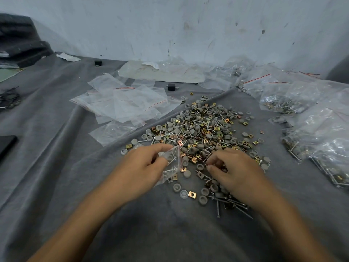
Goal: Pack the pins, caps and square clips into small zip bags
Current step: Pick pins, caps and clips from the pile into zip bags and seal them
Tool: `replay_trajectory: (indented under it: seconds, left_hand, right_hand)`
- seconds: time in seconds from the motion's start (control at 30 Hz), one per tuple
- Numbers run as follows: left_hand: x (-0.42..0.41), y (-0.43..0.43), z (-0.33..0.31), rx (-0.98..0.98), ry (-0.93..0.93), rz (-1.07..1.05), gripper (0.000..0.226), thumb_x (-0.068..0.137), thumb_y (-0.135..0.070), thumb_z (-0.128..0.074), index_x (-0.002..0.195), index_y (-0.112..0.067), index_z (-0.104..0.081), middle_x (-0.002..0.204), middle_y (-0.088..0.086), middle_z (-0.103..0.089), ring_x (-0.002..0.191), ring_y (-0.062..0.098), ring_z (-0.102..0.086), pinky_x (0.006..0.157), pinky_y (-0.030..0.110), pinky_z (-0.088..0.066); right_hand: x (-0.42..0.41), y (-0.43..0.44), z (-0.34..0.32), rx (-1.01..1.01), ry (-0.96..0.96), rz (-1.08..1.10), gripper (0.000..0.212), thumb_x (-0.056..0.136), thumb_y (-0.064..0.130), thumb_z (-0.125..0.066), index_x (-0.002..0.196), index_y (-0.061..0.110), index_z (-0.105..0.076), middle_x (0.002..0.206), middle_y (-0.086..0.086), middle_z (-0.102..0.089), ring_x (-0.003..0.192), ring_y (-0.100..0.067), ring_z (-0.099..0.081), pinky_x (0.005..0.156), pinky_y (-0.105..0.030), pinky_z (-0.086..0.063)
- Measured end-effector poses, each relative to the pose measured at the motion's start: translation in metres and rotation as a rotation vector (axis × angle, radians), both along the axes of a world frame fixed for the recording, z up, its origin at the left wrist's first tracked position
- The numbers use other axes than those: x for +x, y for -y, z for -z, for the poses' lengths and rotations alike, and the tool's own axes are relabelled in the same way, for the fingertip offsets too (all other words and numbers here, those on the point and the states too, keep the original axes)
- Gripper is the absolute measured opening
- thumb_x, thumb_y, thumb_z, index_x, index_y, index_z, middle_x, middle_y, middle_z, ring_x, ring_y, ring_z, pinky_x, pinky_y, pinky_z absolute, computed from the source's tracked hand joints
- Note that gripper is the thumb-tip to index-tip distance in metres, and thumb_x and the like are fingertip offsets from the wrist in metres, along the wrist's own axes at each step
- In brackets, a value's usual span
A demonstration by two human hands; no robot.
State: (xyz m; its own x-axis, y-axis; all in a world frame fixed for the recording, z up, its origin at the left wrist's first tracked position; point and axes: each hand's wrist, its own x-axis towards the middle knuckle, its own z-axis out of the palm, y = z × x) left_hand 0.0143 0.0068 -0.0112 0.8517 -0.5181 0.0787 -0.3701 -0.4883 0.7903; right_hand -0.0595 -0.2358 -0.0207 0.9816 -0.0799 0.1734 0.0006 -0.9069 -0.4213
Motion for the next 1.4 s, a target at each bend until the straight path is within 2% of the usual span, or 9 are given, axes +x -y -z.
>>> replay_trajectory:
  seconds: [0.13,0.27,0.5,0.63,0.87,1.0,1.07,1.17,1.4]
  left_hand:
    - [0.001,-0.001,0.001,0.006,0.010,-0.004,0.056,0.076,-0.061,-0.033,0.121,-0.044,-0.062,0.064,-0.003,-0.070,0.055,0.004,-0.062,0.068,0.038,-0.056]
    - [0.002,-0.002,0.002,0.018,0.011,-0.004,0.055,0.077,-0.060,-0.033,0.122,-0.045,-0.062,0.064,-0.004,-0.071,0.055,0.005,-0.062,0.069,0.039,-0.057]
    - [0.002,0.000,0.006,0.015,0.006,0.011,0.036,0.078,-0.055,-0.035,0.106,-0.060,-0.057,0.066,-0.001,-0.070,0.054,0.003,-0.063,0.067,0.045,-0.058]
    - [0.001,0.001,0.006,0.019,-0.002,0.017,0.038,0.079,-0.056,-0.035,0.109,-0.059,-0.058,0.067,0.002,-0.070,0.055,0.002,-0.064,0.067,0.048,-0.057]
    - [-0.001,0.002,0.004,0.050,-0.015,0.005,0.060,0.077,-0.056,-0.033,0.128,-0.044,-0.061,0.068,0.005,-0.069,0.055,0.012,-0.061,0.066,0.053,-0.056]
    - [-0.001,0.003,0.003,0.041,-0.013,-0.004,0.059,0.077,-0.056,-0.034,0.128,-0.042,-0.061,0.068,0.004,-0.069,0.057,0.017,-0.063,0.067,0.052,-0.056]
    - [-0.002,0.004,0.002,0.050,-0.006,-0.013,0.054,0.083,-0.048,-0.037,0.130,-0.040,-0.063,0.068,0.005,-0.069,0.058,0.017,-0.062,0.067,0.050,-0.056]
    - [-0.002,0.004,0.002,0.061,0.013,-0.014,0.049,0.085,-0.039,-0.040,0.128,-0.041,-0.063,0.066,0.002,-0.069,0.057,0.013,-0.062,0.065,0.045,-0.056]
    - [-0.002,0.002,0.000,0.068,0.021,0.002,0.049,0.086,-0.039,-0.040,0.129,-0.040,-0.063,0.065,-0.003,-0.070,0.058,0.010,-0.062,0.064,0.043,-0.056]
  right_hand:
    - [-0.002,0.010,-0.007,0.060,-0.023,0.013,0.006,0.092,0.031,-0.066,0.089,0.035,-0.067,0.085,0.019,-0.061,0.084,0.003,-0.054,0.069,-0.027,-0.047]
    - [-0.002,0.003,-0.008,0.059,-0.072,-0.003,0.004,0.088,0.034,-0.070,0.084,0.034,-0.068,0.085,0.018,-0.060,0.081,0.002,-0.055,0.071,-0.032,-0.050]
    - [0.000,-0.017,-0.005,-0.126,-0.149,0.027,0.010,0.090,0.043,-0.059,0.086,0.035,-0.061,0.088,0.019,-0.055,0.086,-0.004,-0.051,0.062,-0.025,-0.038]
    - [0.001,-0.024,-0.008,-0.107,-0.218,0.038,0.010,0.090,0.040,-0.060,0.082,0.033,-0.059,0.085,0.015,-0.058,0.082,-0.005,-0.054,0.070,-0.032,-0.049]
    - [0.000,-0.030,-0.002,-0.127,-0.189,0.051,0.015,0.091,0.043,-0.056,0.081,0.032,-0.052,0.084,0.013,-0.054,0.081,-0.006,-0.049,0.067,-0.031,-0.044]
    - [0.003,-0.031,0.001,-0.016,0.049,0.112,0.013,0.095,0.038,-0.056,0.084,0.034,-0.050,0.076,0.013,-0.057,0.072,-0.004,-0.053,0.063,-0.031,-0.051]
    - [0.003,-0.036,-0.001,0.166,0.157,0.086,0.010,0.094,0.036,-0.058,0.084,0.035,-0.054,0.070,0.012,-0.061,0.065,-0.003,-0.058,0.054,-0.019,-0.047]
    - [0.003,-0.047,0.000,0.514,0.138,-0.021,0.011,0.092,0.026,-0.067,0.083,0.031,-0.064,0.073,0.014,-0.067,0.061,-0.001,-0.059,0.053,-0.013,-0.044]
    - [0.001,-0.057,0.005,0.677,0.064,-0.158,0.016,0.090,0.029,-0.076,0.102,0.036,-0.068,0.091,0.018,-0.074,0.083,-0.007,-0.071,0.070,-0.023,-0.057]
